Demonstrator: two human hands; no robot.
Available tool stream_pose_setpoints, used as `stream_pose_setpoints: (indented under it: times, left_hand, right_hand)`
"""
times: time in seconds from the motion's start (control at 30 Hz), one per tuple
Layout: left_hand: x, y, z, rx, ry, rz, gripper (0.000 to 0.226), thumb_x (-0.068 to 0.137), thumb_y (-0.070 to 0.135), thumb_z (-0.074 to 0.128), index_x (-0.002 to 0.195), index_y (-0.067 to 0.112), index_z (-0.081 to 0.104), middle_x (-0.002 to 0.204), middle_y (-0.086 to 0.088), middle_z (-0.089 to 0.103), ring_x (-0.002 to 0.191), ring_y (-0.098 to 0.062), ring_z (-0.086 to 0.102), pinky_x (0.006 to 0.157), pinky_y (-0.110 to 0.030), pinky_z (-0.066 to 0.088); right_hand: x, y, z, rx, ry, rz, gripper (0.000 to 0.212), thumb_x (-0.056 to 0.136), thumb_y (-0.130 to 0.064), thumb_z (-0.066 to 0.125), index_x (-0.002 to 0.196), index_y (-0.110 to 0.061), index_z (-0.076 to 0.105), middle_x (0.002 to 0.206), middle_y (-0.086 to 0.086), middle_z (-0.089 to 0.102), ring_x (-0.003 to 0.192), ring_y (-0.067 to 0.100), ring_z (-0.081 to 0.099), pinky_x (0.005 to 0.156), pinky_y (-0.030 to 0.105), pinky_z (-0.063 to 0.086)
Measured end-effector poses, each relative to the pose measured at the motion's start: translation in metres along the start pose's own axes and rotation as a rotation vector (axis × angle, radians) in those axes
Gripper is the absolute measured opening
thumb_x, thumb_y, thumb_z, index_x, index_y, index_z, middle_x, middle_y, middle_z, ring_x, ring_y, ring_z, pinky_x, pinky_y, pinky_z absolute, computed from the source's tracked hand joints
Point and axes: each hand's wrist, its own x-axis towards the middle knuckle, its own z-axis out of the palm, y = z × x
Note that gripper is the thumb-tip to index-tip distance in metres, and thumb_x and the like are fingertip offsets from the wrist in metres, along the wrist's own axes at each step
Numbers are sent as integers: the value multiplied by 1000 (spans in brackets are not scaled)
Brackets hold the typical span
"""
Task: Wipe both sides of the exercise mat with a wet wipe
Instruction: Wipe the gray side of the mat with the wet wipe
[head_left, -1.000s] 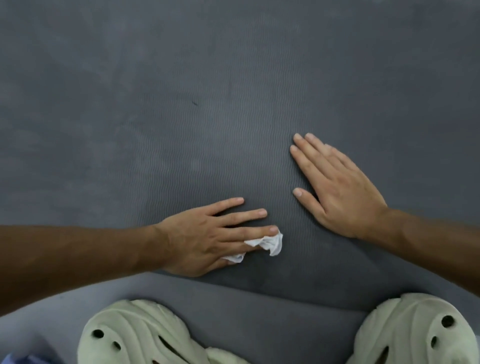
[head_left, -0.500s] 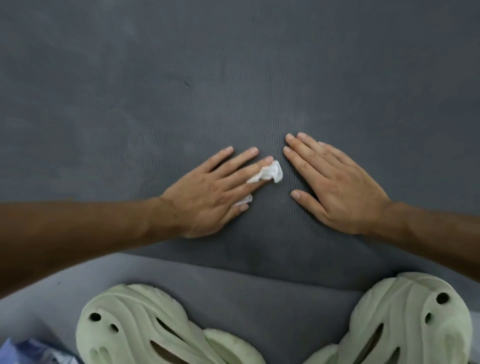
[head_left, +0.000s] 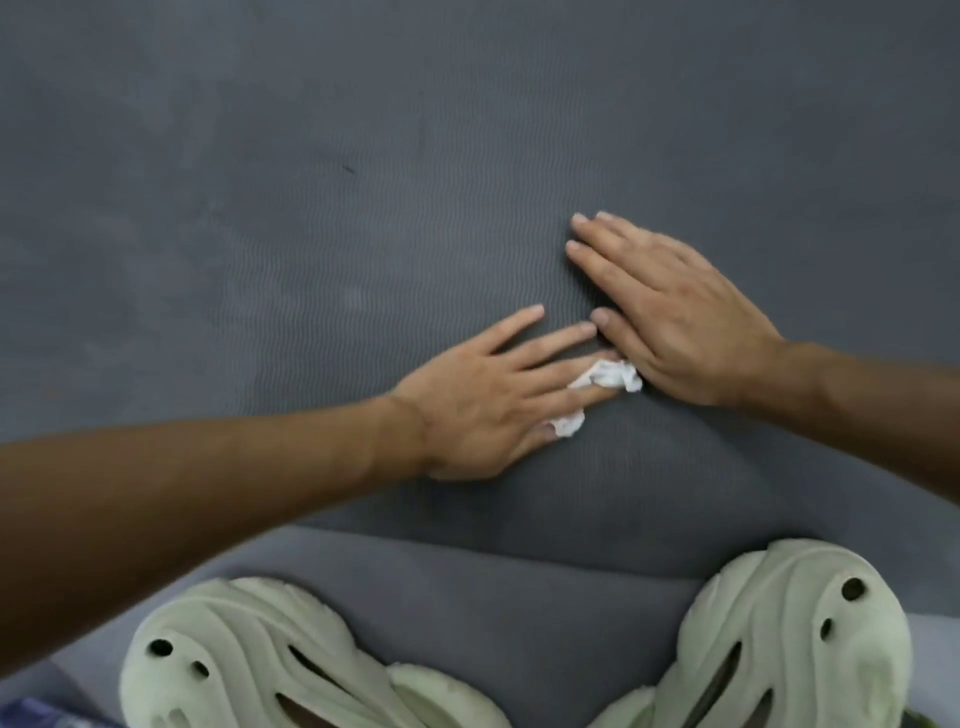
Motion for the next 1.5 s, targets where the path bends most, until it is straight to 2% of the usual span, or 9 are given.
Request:
stream_pose_setpoints:
  times: [0.2,0.4,0.6,0.7,0.77,0.93,1.13,1.3,1.5]
  left_hand:
    - [24,-74,-21,42,-56,-192,62,108,47,6,165,25,-6,174,3,0,160,-20,-9,129,-49,-2]
    - [48,-100,-33,-86,-55,-435,66,108,49,22,165,31,-8,173,13,-9,159,-18,-14,127,-52,-8]
    - [62,-94,-54,-582,128,-513,85,93,52,51,165,26,15,172,3,15,158,-13,1,128,-40,2]
    - [67,-96,-68,-948,201,-616,82,84,42,52,162,33,29,165,5,30,152,-13,19,125,-34,15]
    - [70,-95,-76,-1251,238,-666,83,78,39,53,159,38,35,164,8,35,149,-10,30,127,-39,20]
    - [76,-88,-85,-1634,337,-718,84,79,32,47,161,35,30,162,6,41,142,-15,49,115,-30,40]
    - [75,-89,-87,-1690,552,-934,58,102,6,60,154,21,41,130,-6,69,110,-18,73,92,-34,61]
    - [70,-97,-90,-1727,538,-1043,29,96,3,69,124,8,66,114,-9,75,99,-17,76,82,-28,62]
    - [70,-101,-85,-1732,598,-1112,11,99,1,63,100,9,69,102,-8,74,89,-16,74,72,-22,59]
  right_hand:
    - [1,39,-14,22,64,261,71,105,-49,29,161,-7,30,172,8,19,159,24,15,127,44,18]
    - [16,40,-20,95,82,316,70,103,-51,32,156,-6,40,169,11,28,157,26,22,126,49,24]
    - [49,8,-37,339,200,296,45,102,-39,48,137,-15,62,143,2,59,134,20,53,112,40,43]
    - [68,-5,-44,685,267,464,28,102,-31,59,126,-22,69,117,-9,73,107,6,67,99,26,51]
    - [80,-10,-50,974,308,615,22,100,-33,64,119,-24,71,104,-8,77,93,8,73,89,31,58]
    - [91,-15,-65,1297,292,770,21,95,-20,76,113,-15,68,101,4,79,87,14,77,72,26,58]
    - [89,-12,-69,1256,223,749,13,92,-9,76,99,-17,69,92,7,75,70,8,70,59,21,52]
    - [85,-7,-65,1208,137,706,10,89,-14,80,90,-19,72,81,2,72,70,9,67,66,26,53]
    - [80,4,-61,1227,204,739,13,97,-16,71,85,-18,74,85,2,74,79,15,69,80,38,59]
